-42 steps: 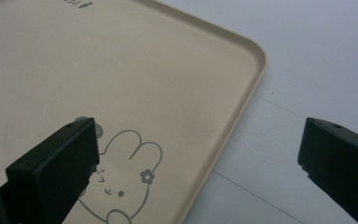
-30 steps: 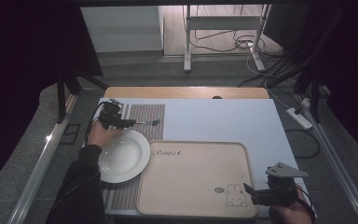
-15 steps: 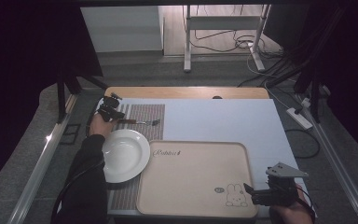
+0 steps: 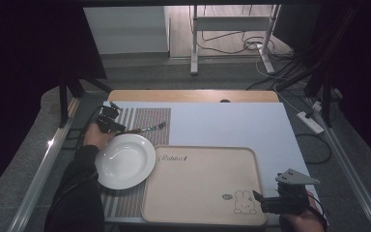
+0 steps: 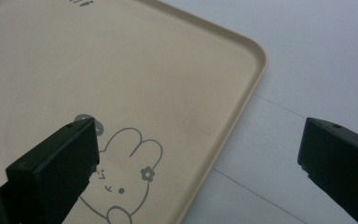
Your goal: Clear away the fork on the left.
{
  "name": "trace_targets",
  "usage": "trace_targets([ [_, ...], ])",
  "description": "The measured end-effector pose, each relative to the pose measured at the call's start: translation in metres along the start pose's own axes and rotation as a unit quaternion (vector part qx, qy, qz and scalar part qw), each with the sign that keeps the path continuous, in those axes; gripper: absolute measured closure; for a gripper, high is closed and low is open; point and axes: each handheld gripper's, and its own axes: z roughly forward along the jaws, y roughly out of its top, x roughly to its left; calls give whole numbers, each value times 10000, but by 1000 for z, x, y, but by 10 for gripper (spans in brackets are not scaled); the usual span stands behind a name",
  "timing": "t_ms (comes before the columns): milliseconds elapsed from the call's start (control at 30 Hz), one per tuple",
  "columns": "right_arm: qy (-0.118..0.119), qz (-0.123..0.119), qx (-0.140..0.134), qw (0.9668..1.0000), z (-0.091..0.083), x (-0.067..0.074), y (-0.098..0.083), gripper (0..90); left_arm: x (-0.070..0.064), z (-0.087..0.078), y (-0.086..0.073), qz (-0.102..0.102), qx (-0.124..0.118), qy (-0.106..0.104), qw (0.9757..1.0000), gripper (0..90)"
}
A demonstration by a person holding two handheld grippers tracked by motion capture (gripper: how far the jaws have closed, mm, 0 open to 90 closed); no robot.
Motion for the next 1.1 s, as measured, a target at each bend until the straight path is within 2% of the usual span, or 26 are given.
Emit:
trace_targets([
  [300, -4, -25, 34, 10000, 1, 0, 1, 0, -7, -5, -11, 191, 153, -171, 9996, 888],
  [367, -7, -24, 38, 10000, 1, 0, 1, 0, -7, -5, -10, 190, 165, -187, 9995, 888],
  [433, -5, -24, 31, 10000, 1, 0, 1, 0, -4, -8, -8, 113, 37, -169, 9998, 870],
  [500, -5, -17, 29, 10000, 1, 0, 1, 0, -2, -11, -5, 25, -51, -242, 9997, 732],
  [633, 1, -23, 36, 10000, 1, 0, 1, 0, -3, -14, 4, 68, -168, -249, 9995, 492],
  [733, 2, -26, 26, 10000, 1, 0, 1, 0, -6, -12, 10, 101, -317, -333, 9989, 315],
  [800, 4, -24, 25, 10000, 1, 0, 1, 0, -9, -5, 16, 87, -291, -425, 9986, 191],
  [900, 6, -23, 25, 10000, 1, 0, 1, 0, -17, 4, 23, 248, -158, -349, 9990, 80],
  [933, 6, -24, 21, 10000, 1, 0, 1, 0, -18, 6, 24, 277, -146, -400, 9987, 58],
  [967, 7, -24, 19, 10000, 1, 0, 1, 0, -20, 9, 27, 281, -134, -429, 9986, 43],
  [1100, 13, -11, 6, 10000, 0, 0, 0, 0, -27, 20, 35, 432, 93, -294, 9986, 29],
])
